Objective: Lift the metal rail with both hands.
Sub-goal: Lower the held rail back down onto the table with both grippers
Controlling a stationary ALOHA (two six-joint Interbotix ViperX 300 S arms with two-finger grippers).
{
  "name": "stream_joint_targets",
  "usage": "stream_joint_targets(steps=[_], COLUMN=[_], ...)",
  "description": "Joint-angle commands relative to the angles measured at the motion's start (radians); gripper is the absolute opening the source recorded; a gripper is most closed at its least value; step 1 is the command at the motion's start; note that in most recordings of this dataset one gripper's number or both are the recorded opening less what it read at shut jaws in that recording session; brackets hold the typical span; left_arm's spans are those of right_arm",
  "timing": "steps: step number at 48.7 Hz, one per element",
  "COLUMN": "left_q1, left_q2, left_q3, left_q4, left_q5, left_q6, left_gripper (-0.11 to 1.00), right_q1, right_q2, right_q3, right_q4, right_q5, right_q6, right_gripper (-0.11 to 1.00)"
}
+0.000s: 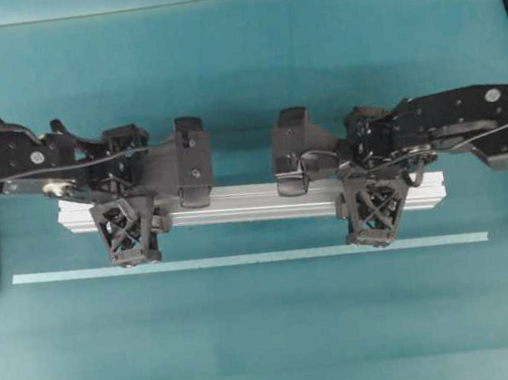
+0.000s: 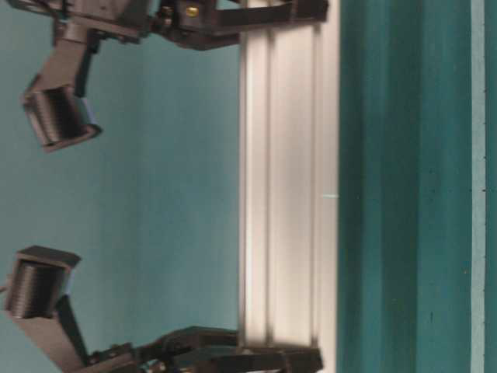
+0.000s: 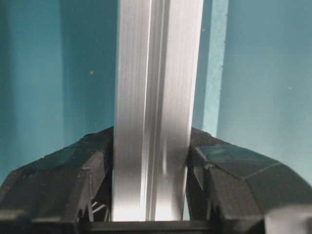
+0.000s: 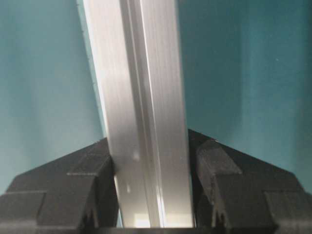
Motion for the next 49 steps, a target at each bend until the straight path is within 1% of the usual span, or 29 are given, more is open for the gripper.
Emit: stream_joint_targets(steps=[1, 8, 12, 18, 28, 38, 49], left_q1=[-0.005, -0.011, -0.012, -0.023, -0.035, -0.051, -0.054], left_q2=[0.009, 0.048, 0.069, 0.084, 0.107, 0.118, 0.135], left_q3=[0.006, 0.025, 0.032, 0.034, 0.066, 0.071, 0.077], left_q4=[0.005, 0.005, 0.005, 0.005, 0.005, 0.005, 0.005], left_q5=[-0.061, -0.127, -0.143, -0.153, -0.215, -0.218, -0.219], left_q6=[-0.015, -0.046, -0.052, -0.057, -0.057, -0.058, -0.072], left_gripper=[0.36, 0.36, 0.36, 0.36, 0.36, 0.36, 0.36], right_q1=[0.012, 0.021, 0.023, 0.025, 0.041, 0.054, 0.054], right_q2=[0.012, 0.025, 0.028, 0.029, 0.043, 0.071, 0.109], right_q3=[0.006, 0.032, 0.044, 0.063, 0.104, 0.127, 0.126], right_q4=[0.005, 0.009, 0.009, 0.008, 0.009, 0.009, 0.009], right_q5=[-0.034, -0.086, -0.101, -0.120, -0.189, -0.242, -0.281], right_q6=[0.005, 0.012, 0.012, 0.012, 0.012, 0.009, 0.006], right_gripper=[0.38, 0.38, 0.38, 0.38, 0.38, 0.38, 0.38])
